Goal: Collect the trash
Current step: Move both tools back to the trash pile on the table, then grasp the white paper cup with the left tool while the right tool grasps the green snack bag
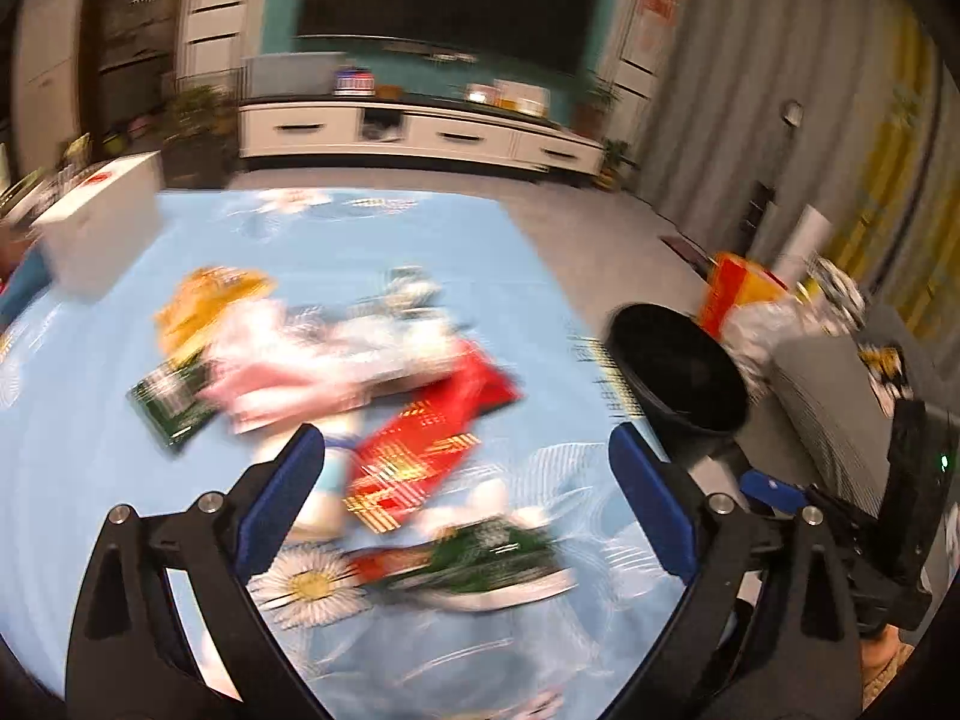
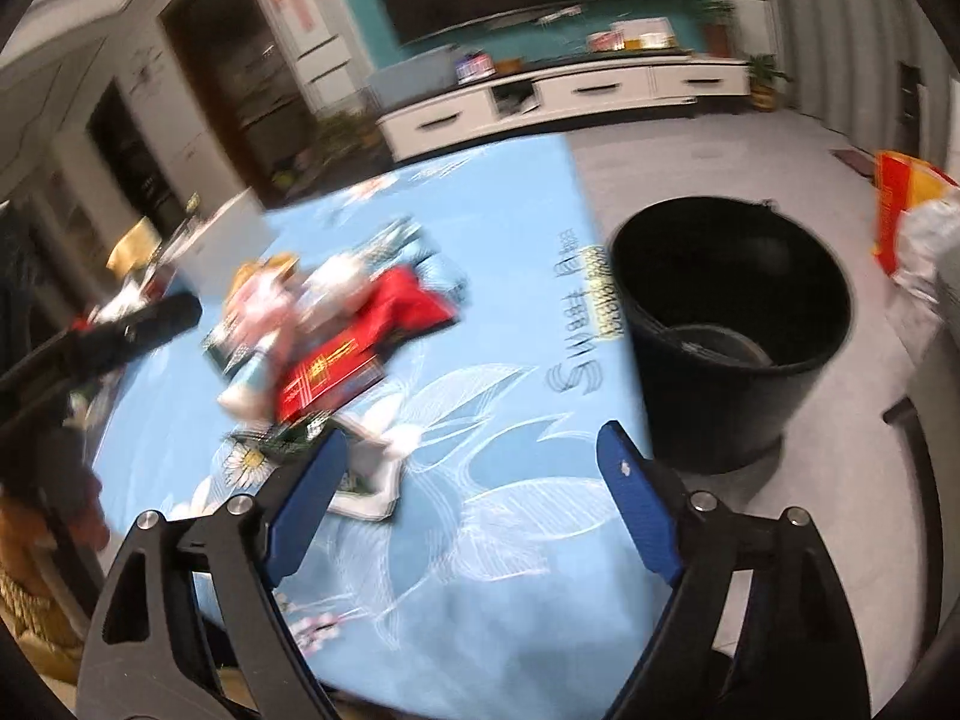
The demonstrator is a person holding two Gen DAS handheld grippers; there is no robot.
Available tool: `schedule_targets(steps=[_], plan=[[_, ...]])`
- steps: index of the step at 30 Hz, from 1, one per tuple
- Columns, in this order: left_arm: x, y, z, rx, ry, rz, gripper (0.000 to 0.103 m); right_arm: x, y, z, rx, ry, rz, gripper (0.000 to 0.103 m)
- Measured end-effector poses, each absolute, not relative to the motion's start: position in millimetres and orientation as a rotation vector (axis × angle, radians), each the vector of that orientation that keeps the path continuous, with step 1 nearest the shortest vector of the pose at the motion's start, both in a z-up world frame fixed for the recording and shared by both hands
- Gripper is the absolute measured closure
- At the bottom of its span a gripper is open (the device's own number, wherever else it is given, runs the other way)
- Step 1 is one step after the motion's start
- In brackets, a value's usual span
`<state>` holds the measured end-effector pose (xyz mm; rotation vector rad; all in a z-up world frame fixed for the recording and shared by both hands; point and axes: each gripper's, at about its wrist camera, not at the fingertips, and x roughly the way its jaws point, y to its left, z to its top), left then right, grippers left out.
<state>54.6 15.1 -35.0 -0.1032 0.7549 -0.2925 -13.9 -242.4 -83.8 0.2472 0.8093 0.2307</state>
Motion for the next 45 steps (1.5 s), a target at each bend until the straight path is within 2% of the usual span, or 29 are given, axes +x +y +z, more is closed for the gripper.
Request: schedule_targets(steps=[8,17,20,22,25,28,31,43,44,45], plan=[[42,90,-71,-0.227,0.799,-0.205,0.007,-13,-176,-102,0.107,0.867,0.353,0.019],[44,106,-94,-0.267,0.819,-0.171,0.007,30,-136,-117,-0.063,0.854,0.411,0.019],[51,99,-98,-0.263,0.827,-0.185,0.007,40,-128,-126,-0.079,0.879,0.436,0.028],[60,95,-102,-0.265,0.838,-0.195,0.007,46,-126,-132,-0.071,0.901,0.452,0.038],[74,86,-108,-0.258,0.854,-0.211,0.007,48,-126,-139,-0.065,0.921,0.465,0.046],[85,81,-113,-0.260,0.853,-0.213,0.007,47,-128,-139,-0.042,0.914,0.483,0.063],[93,83,-118,-0.274,0.853,-0.211,0.007,46,-133,-137,-0.018,0.904,0.479,0.089],[105,90,-135,-0.304,0.900,-0.203,0.007,14,-184,-119,0.119,0.866,0.415,0.093],[106,89,-137,-0.297,0.900,-0.193,0.010,13,-188,-116,0.130,0.860,0.405,0.093],[108,89,-138,-0.292,0.902,-0.191,0.020,11,-193,-112,0.145,0.852,0.398,0.093]])
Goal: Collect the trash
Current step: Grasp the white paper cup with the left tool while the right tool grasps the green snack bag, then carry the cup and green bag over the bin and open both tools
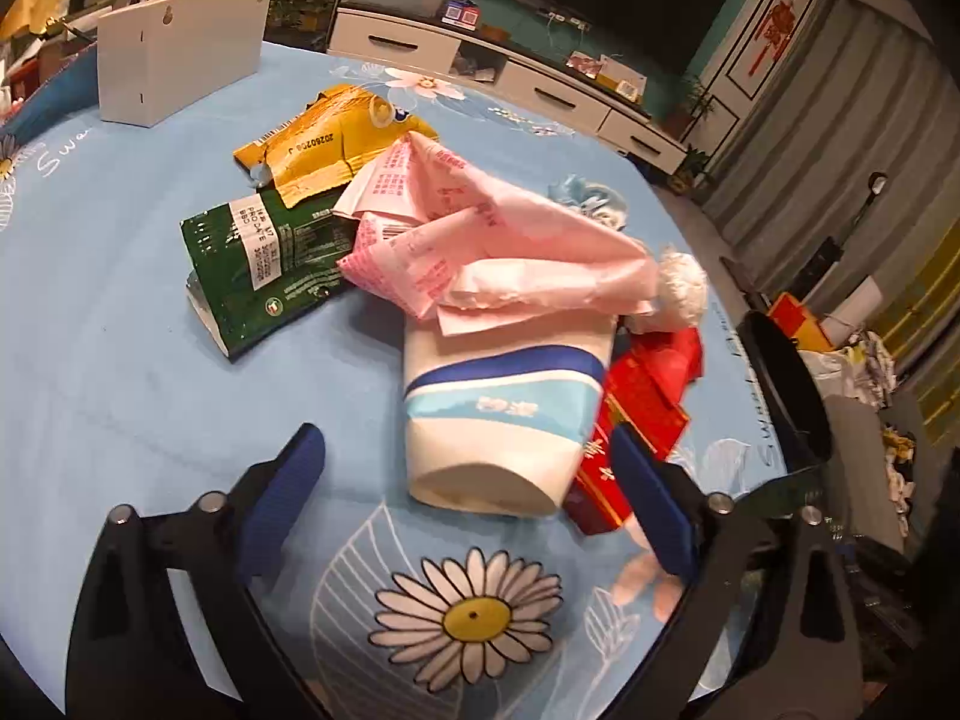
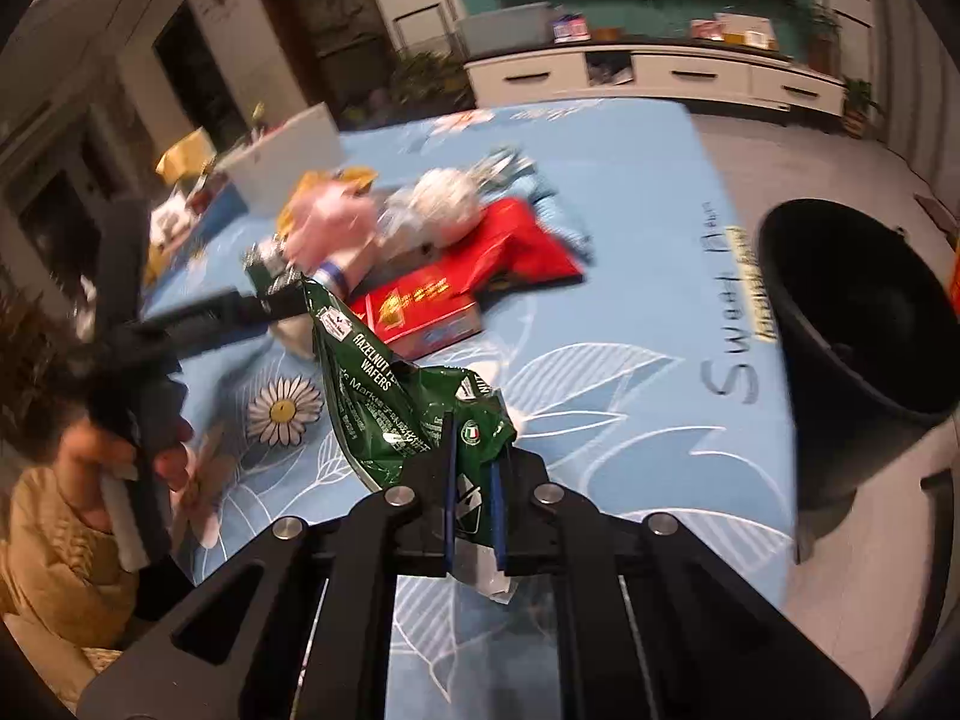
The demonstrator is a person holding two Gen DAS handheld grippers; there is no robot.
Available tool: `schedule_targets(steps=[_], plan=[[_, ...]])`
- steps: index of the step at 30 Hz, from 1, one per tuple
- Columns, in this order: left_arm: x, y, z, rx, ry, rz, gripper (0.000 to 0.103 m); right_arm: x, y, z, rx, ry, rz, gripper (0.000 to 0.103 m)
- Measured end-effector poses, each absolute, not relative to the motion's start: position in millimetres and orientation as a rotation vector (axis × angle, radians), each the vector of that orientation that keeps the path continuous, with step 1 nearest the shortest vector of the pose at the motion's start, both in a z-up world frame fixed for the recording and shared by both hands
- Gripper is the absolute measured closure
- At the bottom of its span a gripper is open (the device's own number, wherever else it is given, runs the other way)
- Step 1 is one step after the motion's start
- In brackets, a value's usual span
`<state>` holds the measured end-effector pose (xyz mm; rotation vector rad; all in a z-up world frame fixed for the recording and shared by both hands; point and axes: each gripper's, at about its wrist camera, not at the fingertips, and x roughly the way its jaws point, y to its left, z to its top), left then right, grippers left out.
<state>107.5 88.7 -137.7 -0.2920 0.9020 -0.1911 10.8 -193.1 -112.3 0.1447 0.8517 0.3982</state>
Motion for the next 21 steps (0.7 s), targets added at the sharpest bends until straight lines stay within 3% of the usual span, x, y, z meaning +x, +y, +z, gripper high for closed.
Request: schedule_targets(steps=[1,2,3,21], plan=[[108,87,-140,-0.290,0.906,-0.197,0.025,10,-196,-110,0.155,0.845,0.395,0.093],[109,86,-141,-0.286,0.912,-0.195,0.037,8,-198,-106,0.162,0.836,0.391,0.093],[109,85,-141,-0.279,0.916,-0.196,0.039,7,-200,-104,0.163,0.828,0.386,0.093],[23,79,-95,-0.188,0.857,-0.347,0.040,-4,-217,-80,0.225,0.751,0.332,0.093]])
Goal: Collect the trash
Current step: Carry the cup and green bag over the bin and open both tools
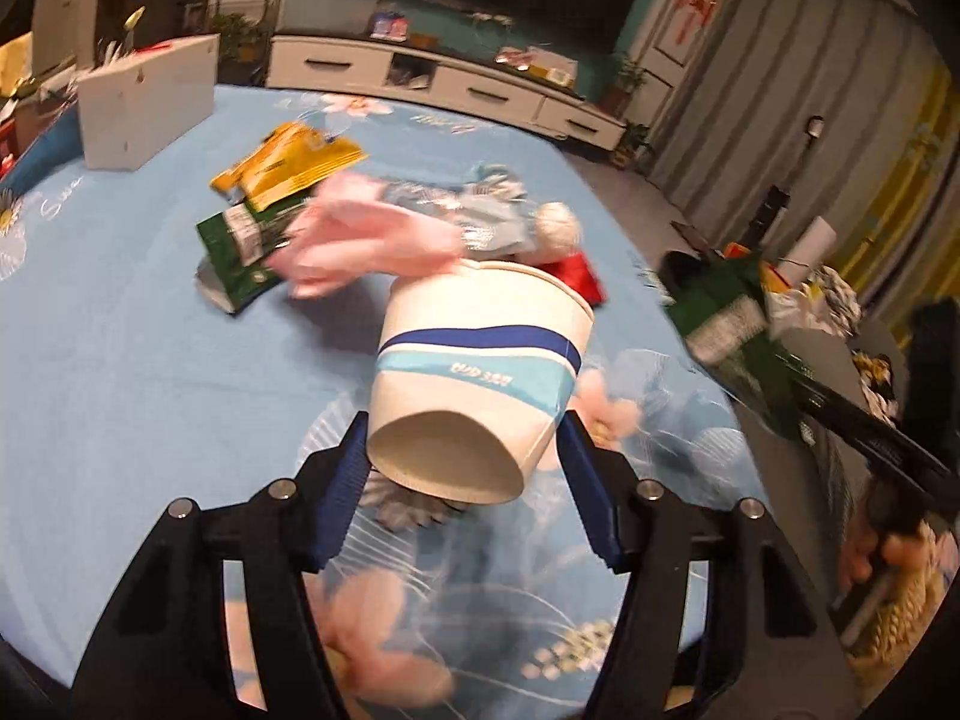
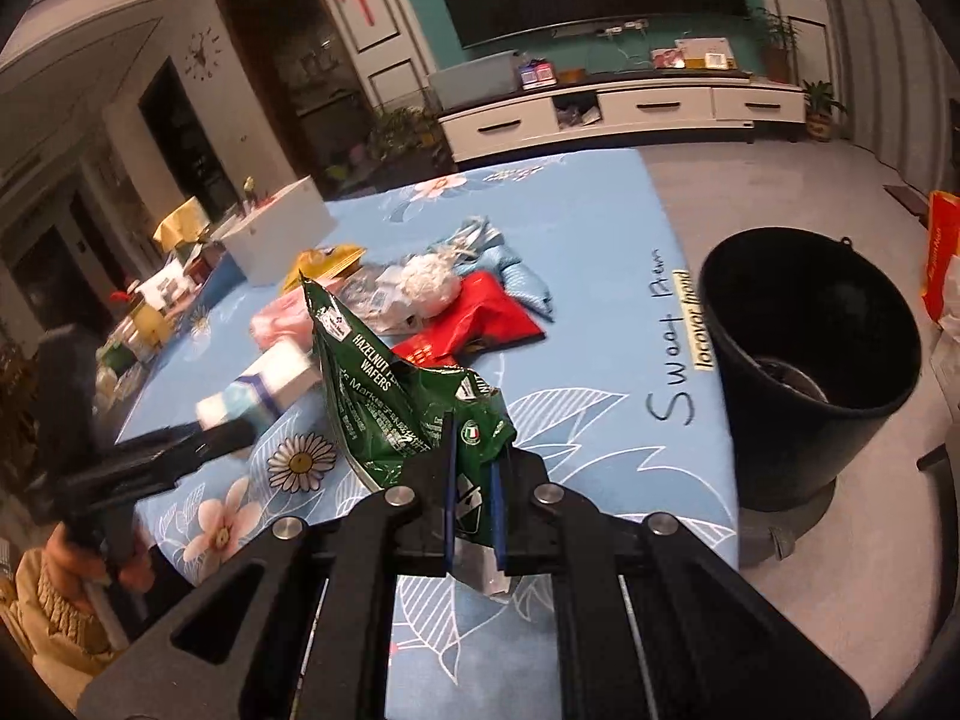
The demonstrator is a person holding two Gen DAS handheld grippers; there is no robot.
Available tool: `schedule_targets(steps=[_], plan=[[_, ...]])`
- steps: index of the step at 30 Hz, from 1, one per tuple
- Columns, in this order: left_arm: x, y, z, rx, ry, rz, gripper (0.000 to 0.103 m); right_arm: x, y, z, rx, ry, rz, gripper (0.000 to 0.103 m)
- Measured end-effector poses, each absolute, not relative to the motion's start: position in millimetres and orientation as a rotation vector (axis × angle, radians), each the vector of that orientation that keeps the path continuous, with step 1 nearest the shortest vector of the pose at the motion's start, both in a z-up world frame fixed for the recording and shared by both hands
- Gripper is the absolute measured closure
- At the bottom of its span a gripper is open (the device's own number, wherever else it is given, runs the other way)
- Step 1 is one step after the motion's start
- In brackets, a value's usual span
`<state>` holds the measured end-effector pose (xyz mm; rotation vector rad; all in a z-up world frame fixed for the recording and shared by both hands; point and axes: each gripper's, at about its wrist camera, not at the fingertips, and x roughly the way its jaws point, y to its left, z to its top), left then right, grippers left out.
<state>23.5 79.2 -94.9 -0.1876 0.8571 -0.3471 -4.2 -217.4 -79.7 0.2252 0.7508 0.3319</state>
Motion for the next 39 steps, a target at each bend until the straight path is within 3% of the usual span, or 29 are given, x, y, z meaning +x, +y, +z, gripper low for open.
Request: schedule_targets(steps=[19,39], plan=[[45,-21,-50,-0.049,0.761,-0.490,0.040,-11,-297,-90,0.472,0.712,0.100,0.093],[115,-155,-58,0.100,0.767,-0.648,0.040,10,-392,-103,0.608,0.614,-0.201,0.093]])
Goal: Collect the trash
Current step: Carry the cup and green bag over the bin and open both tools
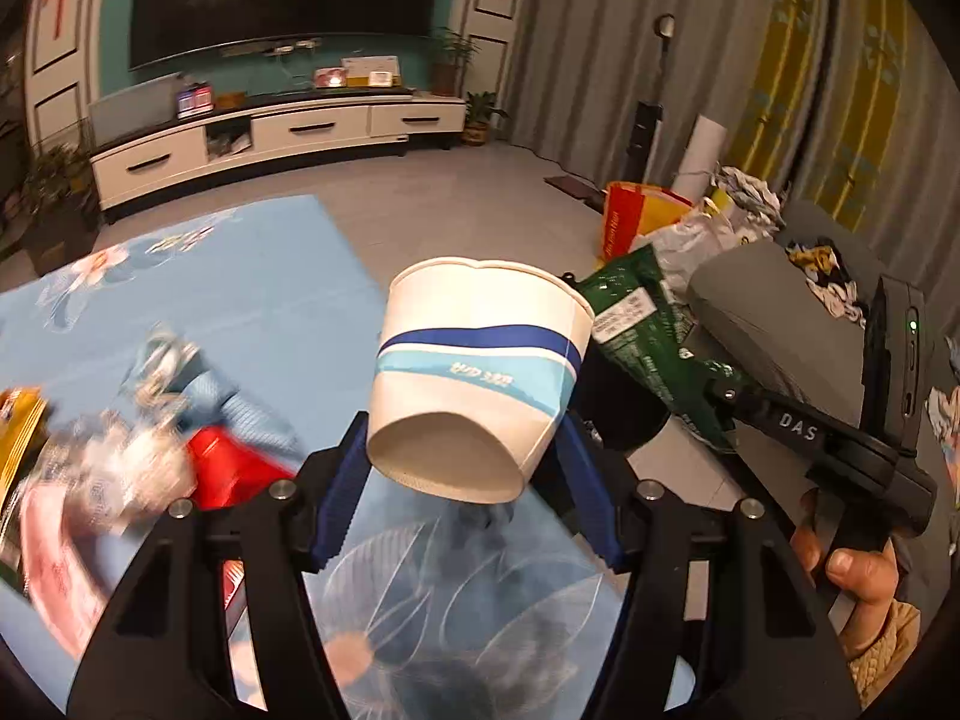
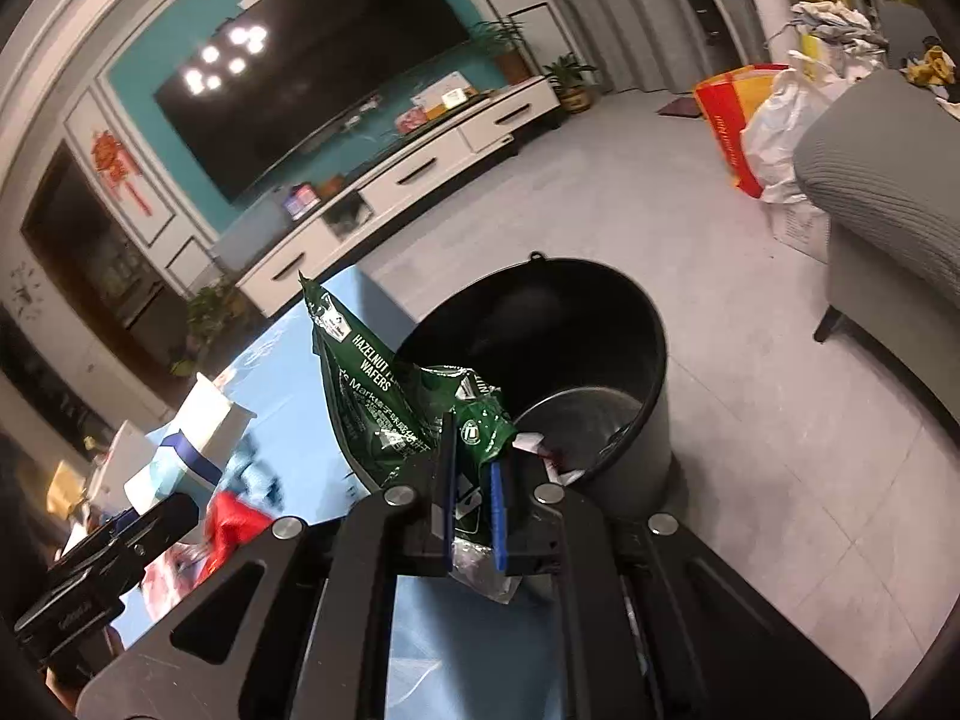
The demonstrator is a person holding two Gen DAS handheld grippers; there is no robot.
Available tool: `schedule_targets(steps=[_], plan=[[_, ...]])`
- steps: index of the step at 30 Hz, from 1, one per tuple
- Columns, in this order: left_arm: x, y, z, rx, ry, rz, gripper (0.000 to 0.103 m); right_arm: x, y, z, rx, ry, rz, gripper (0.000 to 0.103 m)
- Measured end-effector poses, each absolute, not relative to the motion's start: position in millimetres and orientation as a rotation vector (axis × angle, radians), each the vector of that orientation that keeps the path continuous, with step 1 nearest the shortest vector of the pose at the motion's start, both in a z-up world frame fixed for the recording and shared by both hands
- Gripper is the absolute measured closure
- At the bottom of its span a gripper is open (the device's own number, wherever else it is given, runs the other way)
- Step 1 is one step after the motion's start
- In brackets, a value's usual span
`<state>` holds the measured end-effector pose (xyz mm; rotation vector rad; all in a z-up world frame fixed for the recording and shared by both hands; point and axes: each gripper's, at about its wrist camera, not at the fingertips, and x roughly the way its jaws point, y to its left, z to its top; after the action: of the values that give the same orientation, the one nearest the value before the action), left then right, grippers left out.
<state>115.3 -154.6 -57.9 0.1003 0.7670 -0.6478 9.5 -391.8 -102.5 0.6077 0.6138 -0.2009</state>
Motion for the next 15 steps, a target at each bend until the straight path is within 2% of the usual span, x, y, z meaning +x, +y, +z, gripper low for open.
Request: schedule_targets(steps=[8,13,14,15], plan=[[156,-215,-85,0.163,0.835,-0.683,0.040,37,-415,-120,0.626,0.657,-0.321,0.093],[178,-241,-103,0.189,0.881,-0.695,0.039,51,-429,-130,0.642,0.670,-0.364,0.087],[181,-245,-105,0.193,0.886,-0.698,0.039,54,-432,-132,0.641,0.670,-0.371,0.085],[184,-249,-107,0.194,0.894,-0.704,0.038,57,-434,-133,0.638,0.672,-0.379,0.075]])
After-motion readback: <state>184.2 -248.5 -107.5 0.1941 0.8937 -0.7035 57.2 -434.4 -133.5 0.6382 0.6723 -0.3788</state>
